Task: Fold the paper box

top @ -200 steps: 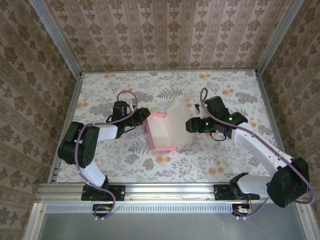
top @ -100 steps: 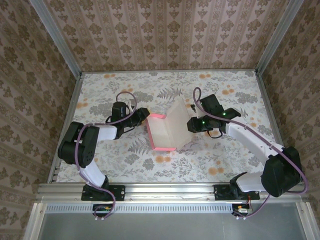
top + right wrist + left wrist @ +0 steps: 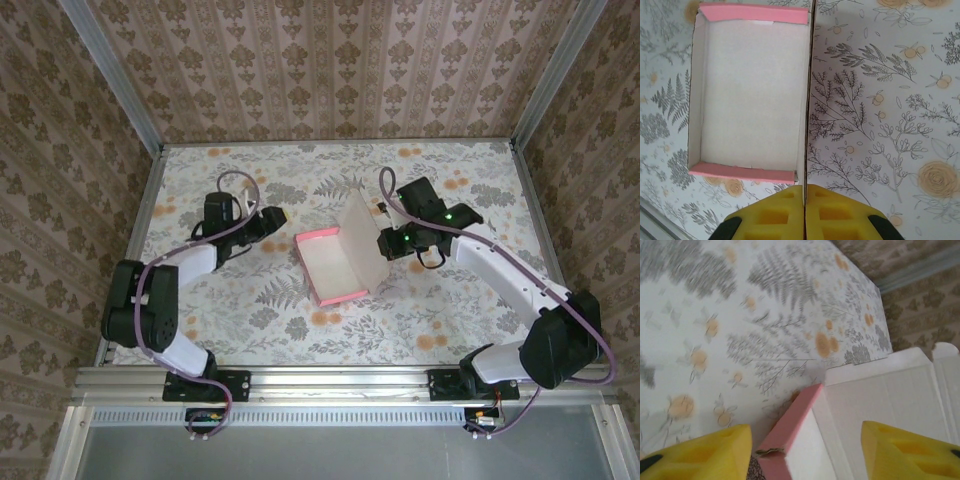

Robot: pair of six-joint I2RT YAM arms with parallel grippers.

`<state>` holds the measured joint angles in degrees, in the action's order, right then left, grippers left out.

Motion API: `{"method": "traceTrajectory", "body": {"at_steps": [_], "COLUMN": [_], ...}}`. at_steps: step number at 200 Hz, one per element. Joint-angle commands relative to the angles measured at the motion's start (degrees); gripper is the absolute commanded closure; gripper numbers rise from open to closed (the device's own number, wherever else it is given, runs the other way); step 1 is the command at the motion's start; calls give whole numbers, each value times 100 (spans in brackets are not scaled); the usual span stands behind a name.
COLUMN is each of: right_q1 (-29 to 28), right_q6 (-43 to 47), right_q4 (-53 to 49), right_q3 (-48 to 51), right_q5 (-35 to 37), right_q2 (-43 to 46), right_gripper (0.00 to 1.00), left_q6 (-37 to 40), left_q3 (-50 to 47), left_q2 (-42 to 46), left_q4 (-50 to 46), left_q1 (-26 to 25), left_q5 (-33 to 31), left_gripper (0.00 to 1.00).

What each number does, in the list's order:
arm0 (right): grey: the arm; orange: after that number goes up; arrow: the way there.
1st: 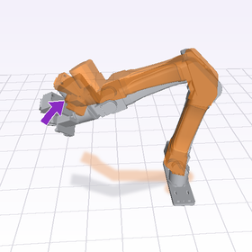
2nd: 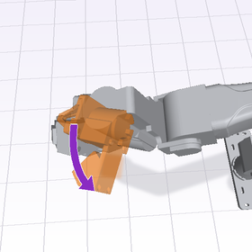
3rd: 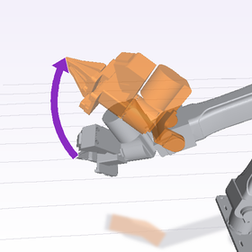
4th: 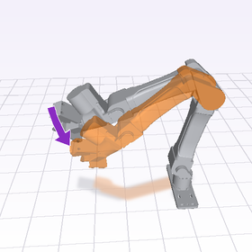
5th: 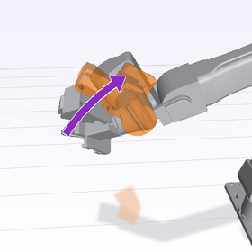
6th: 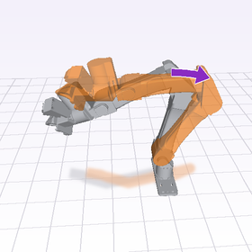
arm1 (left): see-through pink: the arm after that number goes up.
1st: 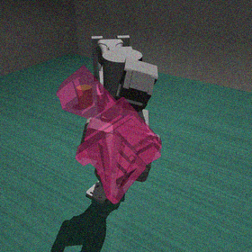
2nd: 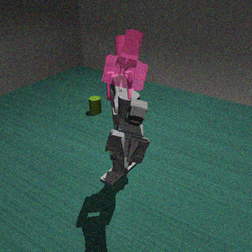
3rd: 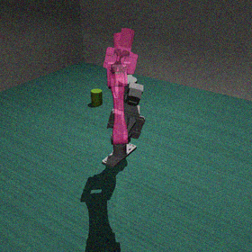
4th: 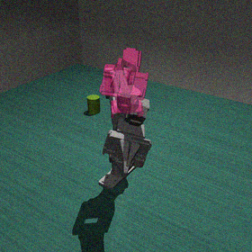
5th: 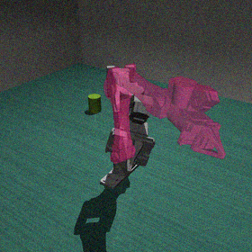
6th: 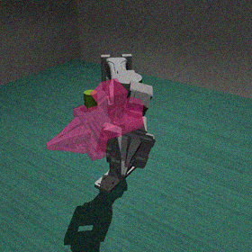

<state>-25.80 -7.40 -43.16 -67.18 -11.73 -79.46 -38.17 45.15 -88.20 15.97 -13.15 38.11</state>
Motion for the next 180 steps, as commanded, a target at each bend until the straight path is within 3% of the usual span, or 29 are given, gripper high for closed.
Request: {"method": "traceTrajectory", "body": {"at_steps": [1,29,96,115,156,180], "right_q1": [-105,-135,-288,-395,-648,-732], "right_q6": [735,1145,1893,1980,2176,2251], "right_q4": [-458,-574,-801,-809,-870,-826], "right_q3": [-279,-535,-928,-965,-1050,-1020], "right_q5": [199,-67,-286,-198,275,515], "right_q2": [-224,-397,-671,-708,-760,-755], "right_gripper": [91,93,93,93,94,94], "left_q6": [1465,2574,4285,4636,5686,6039], "left_q3": [531,948,1185,1316,2251,2484], "left_q2": [249,176,-175,-287,-765,-889], "left_q4": [-1222,-1935,-2421,-2450,-3847,-4181], "left_q1": [-51,-152,-341,-482,-713,-724], "left_q5": [293,432,623,720,553,389], "left_gripper": [39,39,39,40,41,44]}}
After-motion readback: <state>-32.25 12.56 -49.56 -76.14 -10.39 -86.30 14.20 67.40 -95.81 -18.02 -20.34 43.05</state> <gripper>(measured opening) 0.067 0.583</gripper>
